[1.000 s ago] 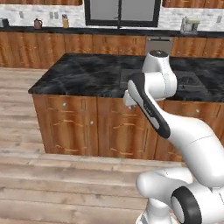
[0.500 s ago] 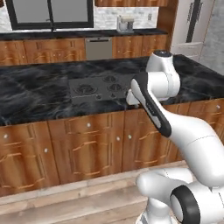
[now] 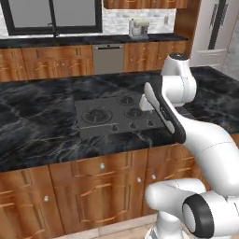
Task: Navigate to the stove.
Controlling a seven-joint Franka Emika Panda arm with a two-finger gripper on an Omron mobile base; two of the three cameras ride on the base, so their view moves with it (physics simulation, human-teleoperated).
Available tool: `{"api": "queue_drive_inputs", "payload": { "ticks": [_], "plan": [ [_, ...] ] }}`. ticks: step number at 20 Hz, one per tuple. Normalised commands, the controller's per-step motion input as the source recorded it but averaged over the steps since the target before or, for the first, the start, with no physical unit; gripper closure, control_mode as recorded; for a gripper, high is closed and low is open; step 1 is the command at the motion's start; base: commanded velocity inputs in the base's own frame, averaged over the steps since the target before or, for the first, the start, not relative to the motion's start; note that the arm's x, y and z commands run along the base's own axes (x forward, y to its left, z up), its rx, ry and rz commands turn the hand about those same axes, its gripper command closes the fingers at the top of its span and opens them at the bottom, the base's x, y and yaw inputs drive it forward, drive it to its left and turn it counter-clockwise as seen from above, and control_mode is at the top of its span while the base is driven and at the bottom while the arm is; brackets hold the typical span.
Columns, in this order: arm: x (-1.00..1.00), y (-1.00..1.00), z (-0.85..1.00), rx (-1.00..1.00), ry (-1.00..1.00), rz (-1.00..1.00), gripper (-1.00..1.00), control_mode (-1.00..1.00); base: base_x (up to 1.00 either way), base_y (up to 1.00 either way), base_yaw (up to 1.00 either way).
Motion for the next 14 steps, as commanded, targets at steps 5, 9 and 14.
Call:
{"api": "queue_drive_inputs", "payload": {
  "ticks": [5, 9, 14],
  "plan": [
    [0.0, 0.0, 0.0, 0.0, 0.0, 0.0, -1.0, 1.0, 1.0, -0.13, 0.0],
    [0.0, 0.0, 0.0, 0.0, 0.0, 0.0, -1.0, 1.0, 1.0, -0.16, 0.0],
    [0.0, 0.0, 0.0, 0.0, 0.0, 0.0, -1.0, 1.0, 1.0, -0.15, 0.0]
  ]
}}
